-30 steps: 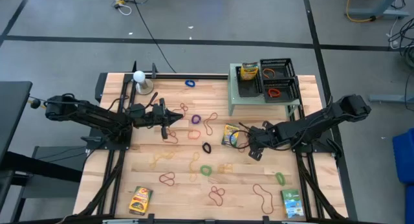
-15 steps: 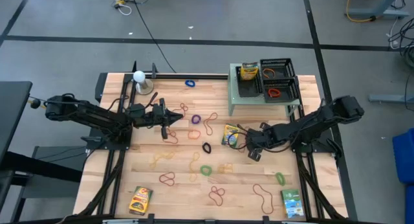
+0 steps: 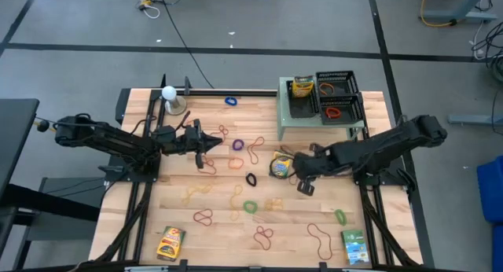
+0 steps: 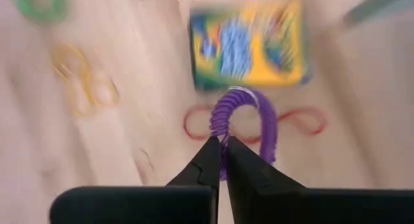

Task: Pick & Place Office Desk Supplies
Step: Put the right violet spring keychain into the bottom right black bin

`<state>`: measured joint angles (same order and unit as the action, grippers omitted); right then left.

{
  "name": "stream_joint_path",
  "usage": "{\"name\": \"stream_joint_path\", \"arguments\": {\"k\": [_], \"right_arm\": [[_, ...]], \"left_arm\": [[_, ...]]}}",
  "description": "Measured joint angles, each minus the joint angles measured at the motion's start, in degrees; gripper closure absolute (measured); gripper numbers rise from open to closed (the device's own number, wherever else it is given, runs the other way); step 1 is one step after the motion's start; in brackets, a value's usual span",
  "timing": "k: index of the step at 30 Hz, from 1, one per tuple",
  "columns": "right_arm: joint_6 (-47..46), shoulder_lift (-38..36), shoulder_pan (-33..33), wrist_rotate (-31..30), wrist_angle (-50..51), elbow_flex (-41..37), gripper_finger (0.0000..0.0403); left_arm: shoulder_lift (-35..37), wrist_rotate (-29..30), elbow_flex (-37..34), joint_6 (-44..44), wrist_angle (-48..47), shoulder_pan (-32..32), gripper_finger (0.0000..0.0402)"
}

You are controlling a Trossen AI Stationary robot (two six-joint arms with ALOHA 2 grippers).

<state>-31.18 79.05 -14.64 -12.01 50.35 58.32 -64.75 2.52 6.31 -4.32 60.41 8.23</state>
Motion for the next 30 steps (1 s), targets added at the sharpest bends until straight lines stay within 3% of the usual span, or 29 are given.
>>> {"name": "stream_joint_path", "arguments": {"k": [7,11,21,25,30], "right_arm": [[-0.05,-1.69,1.99,-11.72,25.22,23.65,0.0388],[-2.29,-1.82,8.55,-17.45,38.42,30.36,0.0389],[9.66,-5.70,37.45,-11.65,39.42,23.63,0.0392],[13.13,-5.52,44.18,-8.19,39.44,21.12,0.0386],[13.65,-5.53,47.96,-7.86,39.58,18.86,0.0362]], "left_arm": [[0.00,0.00,0.00,0.48,-0.31,0.00,0.0380],[0.00,-0.02,0.00,0.33,-0.25,0.00,0.0380],[0.00,-0.68,0.00,-0.41,-0.36,0.00,0.0380],[0.00,-1.10,0.00,-0.35,-0.23,0.00,0.0380],[0.00,-1.12,0.00,-0.20,-0.22,0.00,0.0380]]}}
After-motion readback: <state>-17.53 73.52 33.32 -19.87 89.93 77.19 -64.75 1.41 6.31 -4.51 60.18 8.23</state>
